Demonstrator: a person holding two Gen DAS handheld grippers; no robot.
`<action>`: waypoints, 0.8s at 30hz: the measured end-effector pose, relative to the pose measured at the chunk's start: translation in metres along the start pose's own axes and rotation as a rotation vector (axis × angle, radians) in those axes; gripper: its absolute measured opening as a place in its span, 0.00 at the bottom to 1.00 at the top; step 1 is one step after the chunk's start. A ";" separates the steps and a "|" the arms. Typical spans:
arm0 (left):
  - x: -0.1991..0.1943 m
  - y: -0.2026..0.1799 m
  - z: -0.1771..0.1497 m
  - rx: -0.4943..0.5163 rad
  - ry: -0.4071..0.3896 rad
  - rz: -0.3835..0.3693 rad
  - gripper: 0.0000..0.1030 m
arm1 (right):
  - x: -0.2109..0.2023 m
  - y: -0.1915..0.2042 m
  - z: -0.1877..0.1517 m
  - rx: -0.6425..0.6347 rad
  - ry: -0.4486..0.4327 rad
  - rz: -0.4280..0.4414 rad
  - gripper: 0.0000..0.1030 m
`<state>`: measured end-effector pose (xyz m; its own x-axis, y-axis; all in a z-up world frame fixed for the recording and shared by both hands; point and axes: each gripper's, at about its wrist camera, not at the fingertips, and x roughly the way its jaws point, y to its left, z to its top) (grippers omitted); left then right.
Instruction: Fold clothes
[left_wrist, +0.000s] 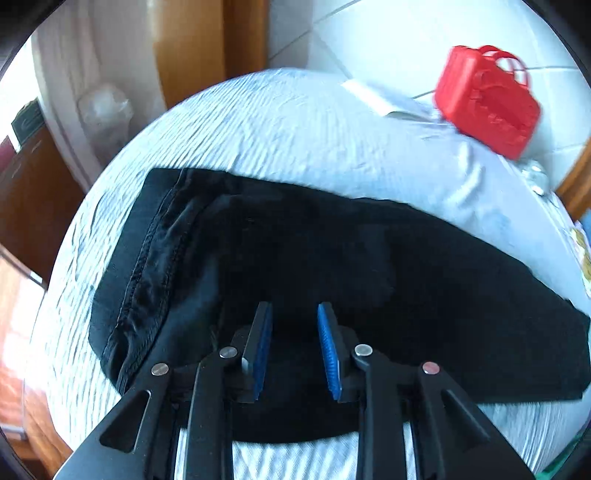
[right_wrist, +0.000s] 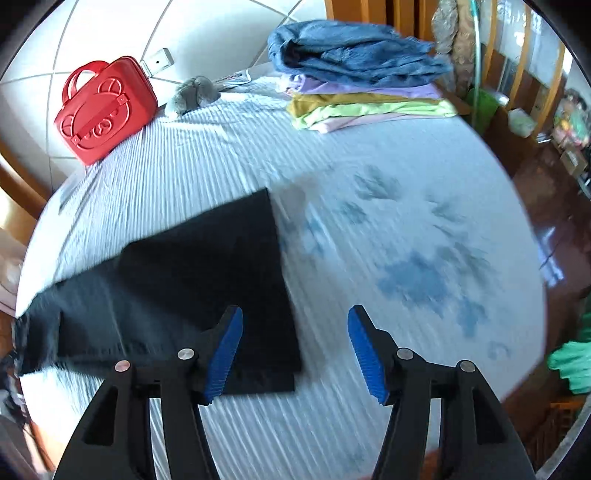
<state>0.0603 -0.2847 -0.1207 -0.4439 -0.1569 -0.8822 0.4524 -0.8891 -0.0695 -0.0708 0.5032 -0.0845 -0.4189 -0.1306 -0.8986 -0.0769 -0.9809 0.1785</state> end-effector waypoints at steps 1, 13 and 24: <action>0.005 0.001 -0.001 -0.012 0.017 0.000 0.25 | 0.011 0.004 0.006 0.007 0.014 0.005 0.57; 0.002 0.021 -0.011 -0.053 0.039 0.008 0.45 | -0.001 0.050 -0.032 -0.074 0.134 0.083 0.57; -0.020 0.035 0.001 0.019 -0.016 -0.009 0.45 | 0.026 0.058 -0.063 0.272 0.102 0.223 0.57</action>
<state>0.0841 -0.3127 -0.1051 -0.4602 -0.1558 -0.8741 0.4339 -0.8984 -0.0683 -0.0293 0.4343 -0.1223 -0.3611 -0.3639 -0.8586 -0.2374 -0.8545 0.4620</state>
